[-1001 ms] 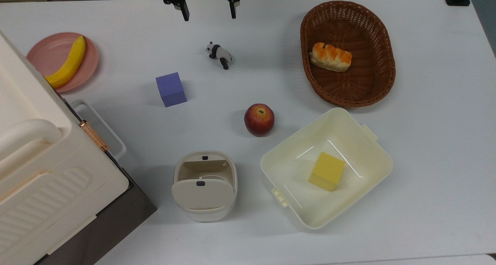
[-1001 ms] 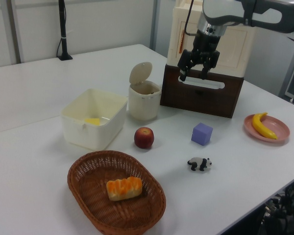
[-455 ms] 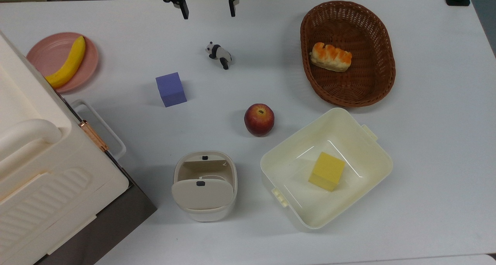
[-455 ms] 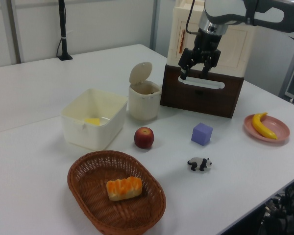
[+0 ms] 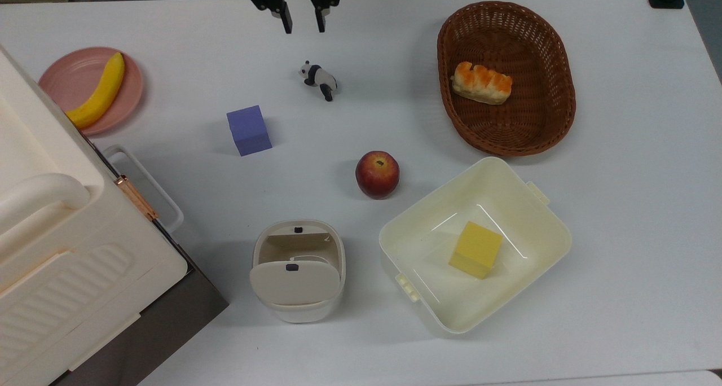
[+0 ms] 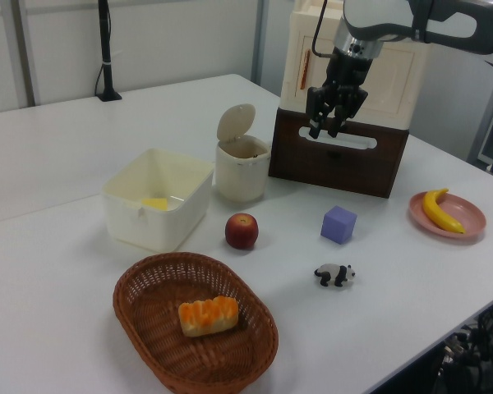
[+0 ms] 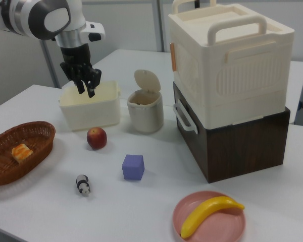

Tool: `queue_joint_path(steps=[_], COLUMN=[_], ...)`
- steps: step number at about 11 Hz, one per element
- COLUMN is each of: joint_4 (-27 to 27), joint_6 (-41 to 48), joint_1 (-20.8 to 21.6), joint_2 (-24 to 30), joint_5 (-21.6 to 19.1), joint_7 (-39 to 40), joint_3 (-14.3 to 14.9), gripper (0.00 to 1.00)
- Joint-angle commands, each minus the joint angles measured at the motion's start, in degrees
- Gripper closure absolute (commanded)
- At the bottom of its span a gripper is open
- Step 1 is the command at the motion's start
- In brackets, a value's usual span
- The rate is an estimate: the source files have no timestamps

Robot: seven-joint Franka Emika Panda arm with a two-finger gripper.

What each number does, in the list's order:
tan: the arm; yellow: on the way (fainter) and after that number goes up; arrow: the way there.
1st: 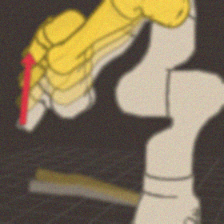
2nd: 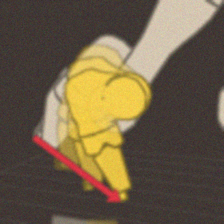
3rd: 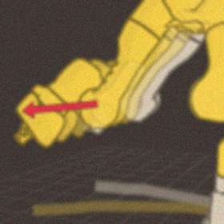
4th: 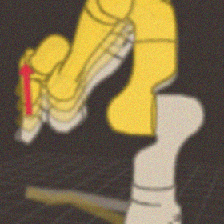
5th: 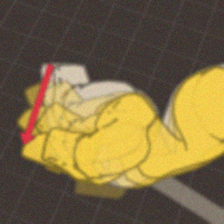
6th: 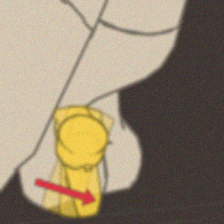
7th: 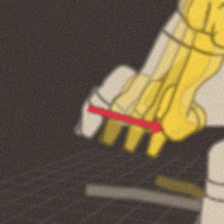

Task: Close the trash can
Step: 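Move the gripper toward the open lid of the white trash can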

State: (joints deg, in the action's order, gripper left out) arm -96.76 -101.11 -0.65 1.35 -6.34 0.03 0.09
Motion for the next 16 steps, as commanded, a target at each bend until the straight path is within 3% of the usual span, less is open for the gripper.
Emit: queue_joint_path(steps=[1,5,9,11,16], joint_4=[-0.89,-0.37,12.79,13.52,19.14], joint_6=[0.13,-5.03,-13.46,-24.78,-35.36], joint_1=[0.04,-0.31,-1.63,-1.54,0.21], joint_2=[1.20,0.50,-11.07,-13.64,-22.34], joint_5=[-1.39,-1.57,-3.76,-3.94,-3.15], joint_7=[0.23,0.23,0.32,0.84,3.66], joint_3=[0.70,0.70,0.09,0.00,-0.27], gripper=[1.00,1.00,1.00,1.00,0.99])
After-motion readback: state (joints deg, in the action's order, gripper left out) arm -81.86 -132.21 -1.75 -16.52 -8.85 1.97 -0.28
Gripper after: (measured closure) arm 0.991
